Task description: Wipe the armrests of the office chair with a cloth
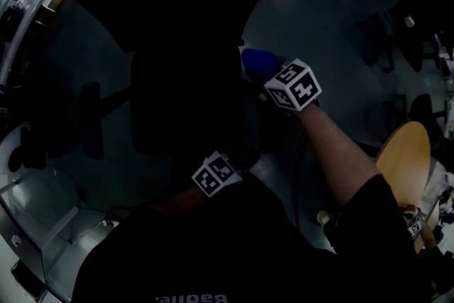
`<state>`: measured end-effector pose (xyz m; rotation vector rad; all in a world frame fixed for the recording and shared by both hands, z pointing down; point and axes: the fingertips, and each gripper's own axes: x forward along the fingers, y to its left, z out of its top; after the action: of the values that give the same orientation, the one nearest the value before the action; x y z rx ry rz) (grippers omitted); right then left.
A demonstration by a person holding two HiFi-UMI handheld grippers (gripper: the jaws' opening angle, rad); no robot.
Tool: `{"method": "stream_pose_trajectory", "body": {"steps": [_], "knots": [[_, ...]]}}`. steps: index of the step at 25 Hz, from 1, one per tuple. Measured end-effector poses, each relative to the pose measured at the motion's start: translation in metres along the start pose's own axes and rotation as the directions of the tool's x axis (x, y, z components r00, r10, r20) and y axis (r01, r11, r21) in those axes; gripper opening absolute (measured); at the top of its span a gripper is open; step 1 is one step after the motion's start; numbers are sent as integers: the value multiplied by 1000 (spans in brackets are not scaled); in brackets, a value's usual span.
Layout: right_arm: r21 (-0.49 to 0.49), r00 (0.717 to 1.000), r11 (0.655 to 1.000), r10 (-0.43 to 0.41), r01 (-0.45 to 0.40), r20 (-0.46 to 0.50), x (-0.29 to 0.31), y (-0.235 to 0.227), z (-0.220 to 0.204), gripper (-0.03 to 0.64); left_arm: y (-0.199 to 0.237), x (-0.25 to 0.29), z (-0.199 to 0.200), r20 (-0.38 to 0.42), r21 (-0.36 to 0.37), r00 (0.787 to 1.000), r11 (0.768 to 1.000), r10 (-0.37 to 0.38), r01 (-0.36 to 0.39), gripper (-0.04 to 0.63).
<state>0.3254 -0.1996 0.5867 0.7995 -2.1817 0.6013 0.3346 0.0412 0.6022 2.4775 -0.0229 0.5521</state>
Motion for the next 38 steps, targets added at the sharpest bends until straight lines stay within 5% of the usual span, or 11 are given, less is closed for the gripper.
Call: {"method": "stream_pose_trajectory", "body": {"steps": [10, 27, 38], "knots": [[-12, 999, 999, 38, -38, -15, -13, 41, -29, 84, 16, -6, 8, 39, -29, 998, 998, 56, -55, 17], [48, 1000, 999, 12, -12, -16, -46, 127, -92, 84, 13, -9, -1, 10, 22, 999, 999, 31, -31, 17], [196, 999, 980, -42, 42, -2, -55, 179, -122, 84, 9, -20, -12, -47, 91, 999, 996, -8, 12, 17]]}}
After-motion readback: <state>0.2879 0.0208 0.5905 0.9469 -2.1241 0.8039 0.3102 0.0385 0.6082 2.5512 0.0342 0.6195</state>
